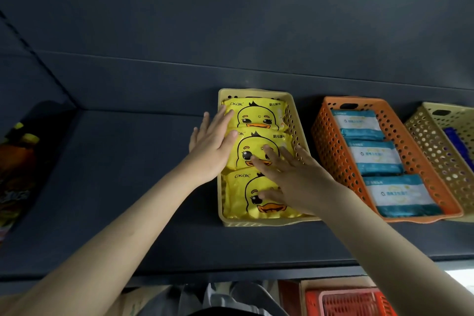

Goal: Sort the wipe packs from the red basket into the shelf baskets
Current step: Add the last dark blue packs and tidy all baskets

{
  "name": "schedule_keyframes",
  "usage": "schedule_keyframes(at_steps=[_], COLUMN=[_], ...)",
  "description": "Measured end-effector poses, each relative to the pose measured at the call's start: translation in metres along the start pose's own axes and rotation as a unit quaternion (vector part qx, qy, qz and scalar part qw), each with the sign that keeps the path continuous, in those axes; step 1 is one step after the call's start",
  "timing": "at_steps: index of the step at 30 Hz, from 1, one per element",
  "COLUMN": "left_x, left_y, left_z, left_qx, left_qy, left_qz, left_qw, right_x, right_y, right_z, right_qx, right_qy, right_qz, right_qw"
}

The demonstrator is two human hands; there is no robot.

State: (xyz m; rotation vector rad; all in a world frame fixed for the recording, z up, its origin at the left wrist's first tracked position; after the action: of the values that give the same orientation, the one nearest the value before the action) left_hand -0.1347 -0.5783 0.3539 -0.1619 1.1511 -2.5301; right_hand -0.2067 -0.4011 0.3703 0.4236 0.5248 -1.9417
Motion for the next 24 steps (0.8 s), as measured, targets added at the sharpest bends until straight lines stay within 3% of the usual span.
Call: schedule_keyframes(at_steps=[4,8,10,14,17,24], left_x=[0.0,0.002,0.003,0.008,0.008,-0.019], left_y=[-0.001,0.0,0.0,-0.001,-0.019,-0.112], left_z=[-0.003,-0.003,-0.002,0.006,0.022,0.007], left_qx=[-0.043,-0.051,-0.05,0.051,0.117,0.033], left_qy=[-0.01,-0.007,0.005,0.051,0.024,0.017], left_qz=[-0.002,-0.016,-0.019,-0.006,-0.043,-0.175], left_qw=[0.999,0.999,0.999,0.997,0.992,0.984], right_x=[0.009,0.019,0.016,-0.012,-0.052,-0.159], right_y=[0.026,0.04,0.033,0.007,-0.015,-0.054], right_z=[0.006,-0.005,-0.001,0.028,0.044,0.02], right_qx=[0.155,0.147,0.189,0.334,0.318,0.357], right_qy=[-0.071,-0.011,-0.018,-0.14,-0.232,-0.346], right_qz=[-0.021,-0.006,-0.005,-0.061,-0.113,-0.238], right_qw=[0.985,0.989,0.982,0.93,0.912,0.834])
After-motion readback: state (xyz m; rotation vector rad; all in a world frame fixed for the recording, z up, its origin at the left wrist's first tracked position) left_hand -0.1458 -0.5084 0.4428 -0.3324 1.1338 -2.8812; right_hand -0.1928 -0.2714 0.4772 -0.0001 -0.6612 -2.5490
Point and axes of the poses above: each hand's wrist, its own x-axis towards the middle knuckle, its own z-axis out of the back of the hand, y = z × x, the point moved 3 cm from there along x, towards the middle knuckle, and after that the axes turned 3 degrees about -x, right-handed, at the moved point
